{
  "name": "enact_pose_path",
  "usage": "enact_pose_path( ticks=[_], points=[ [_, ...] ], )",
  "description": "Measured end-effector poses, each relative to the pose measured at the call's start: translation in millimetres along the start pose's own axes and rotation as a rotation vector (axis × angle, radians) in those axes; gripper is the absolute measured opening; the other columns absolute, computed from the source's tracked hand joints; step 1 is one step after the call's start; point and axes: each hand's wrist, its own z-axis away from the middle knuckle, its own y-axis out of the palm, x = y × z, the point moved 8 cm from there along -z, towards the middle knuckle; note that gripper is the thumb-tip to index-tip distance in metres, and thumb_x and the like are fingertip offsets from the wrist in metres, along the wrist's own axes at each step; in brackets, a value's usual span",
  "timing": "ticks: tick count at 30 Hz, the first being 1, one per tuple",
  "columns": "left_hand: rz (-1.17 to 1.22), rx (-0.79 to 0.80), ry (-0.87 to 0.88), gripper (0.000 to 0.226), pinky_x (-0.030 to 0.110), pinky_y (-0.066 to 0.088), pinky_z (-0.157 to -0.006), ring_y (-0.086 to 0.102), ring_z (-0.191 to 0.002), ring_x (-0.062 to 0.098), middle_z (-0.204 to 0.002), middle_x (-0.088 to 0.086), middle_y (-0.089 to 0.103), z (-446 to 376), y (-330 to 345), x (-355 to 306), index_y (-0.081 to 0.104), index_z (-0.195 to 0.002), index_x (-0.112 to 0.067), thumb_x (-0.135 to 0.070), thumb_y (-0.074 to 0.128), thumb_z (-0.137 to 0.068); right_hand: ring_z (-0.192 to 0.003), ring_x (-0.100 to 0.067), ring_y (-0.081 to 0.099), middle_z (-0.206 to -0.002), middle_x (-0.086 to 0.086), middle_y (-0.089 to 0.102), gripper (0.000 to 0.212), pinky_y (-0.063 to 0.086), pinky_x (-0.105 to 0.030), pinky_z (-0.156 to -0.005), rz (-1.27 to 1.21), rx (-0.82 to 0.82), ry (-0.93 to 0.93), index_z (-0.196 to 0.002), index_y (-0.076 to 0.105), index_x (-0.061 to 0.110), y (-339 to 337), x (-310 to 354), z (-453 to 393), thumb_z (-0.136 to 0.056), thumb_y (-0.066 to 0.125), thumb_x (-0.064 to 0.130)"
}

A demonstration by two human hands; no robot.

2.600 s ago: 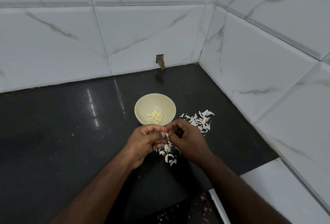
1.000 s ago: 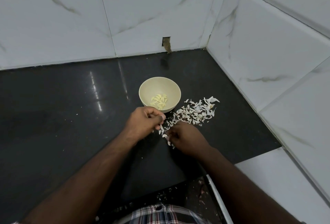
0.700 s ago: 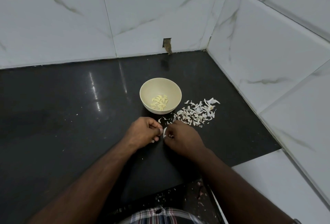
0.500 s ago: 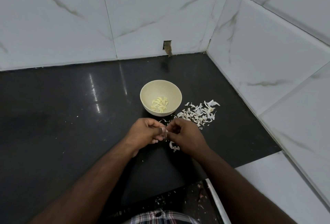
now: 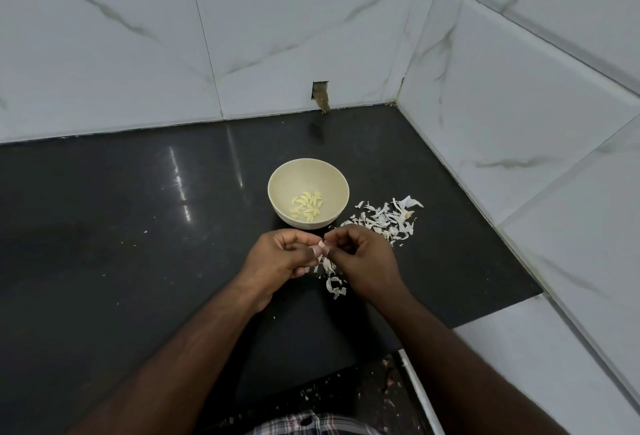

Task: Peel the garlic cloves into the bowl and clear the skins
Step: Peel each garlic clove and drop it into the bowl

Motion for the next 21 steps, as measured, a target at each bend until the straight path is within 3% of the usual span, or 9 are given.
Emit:
enact_pose_path(
  ticks=[7, 11, 16, 21],
  points=[
    [-0.077, -0.058, 0.134, 0.012, 0.021, 0.049, -0.058, 0.066, -0.070, 0.016, -0.077, 0.013, 0.072, 0, 0, -9, 0.076, -0.097, -0.005, -0.002, 0.075, -0.086, -0.060, 0.002, 0.060, -0.070, 0.011, 0.072, 0.006, 0.047, -0.024, -0.063, 0.001, 0.013, 0.044, -0.081, 0.077, 0.023, 1, 2, -1, -0.082, 0.077, 0.018],
    [-0.149, -0.114, 0.185, 0.012, 0.023, 0.055, -0.062, 0.070, -0.070, 0.017, -0.076, 0.011, 0.075, 1, 2, -15, 0.076, -0.092, -0.012, -0.002, 0.076, -0.085, -0.056, -0.010, 0.056, -0.062, 0.001, 0.069, 0.003, 0.046, -0.032, -0.060, -0.062, 0.027, 0.099, -0.073, 0.076, 0.021, 2, 0, -3, -0.074, 0.075, 0.023],
    [-0.321, -0.129, 0.262, 0.018, 0.048, 0.061, -0.079, 0.073, -0.079, 0.020, -0.078, -0.003, 0.076, -2, -1, -17, 0.080, -0.088, -0.032, -0.015, 0.079, -0.084, -0.057, -0.023, 0.058, -0.064, -0.010, 0.069, 0.019, 0.050, -0.043, -0.059, -0.083, 0.051, 0.138, -0.069, 0.074, 0.025, 2, -2, -7, -0.062, 0.069, 0.042],
    [-0.366, -0.111, 0.325, 0.023, 0.048, 0.060, -0.084, 0.073, -0.084, 0.011, -0.084, -0.010, 0.076, 2, 10, -27, 0.077, -0.091, -0.042, -0.024, 0.071, -0.077, -0.058, -0.024, 0.059, -0.062, -0.009, 0.067, 0.008, 0.048, -0.039, -0.057, -0.111, 0.030, 0.176, -0.063, 0.069, 0.022, -1, -1, -9, -0.070, 0.066, 0.021]
  ],
)
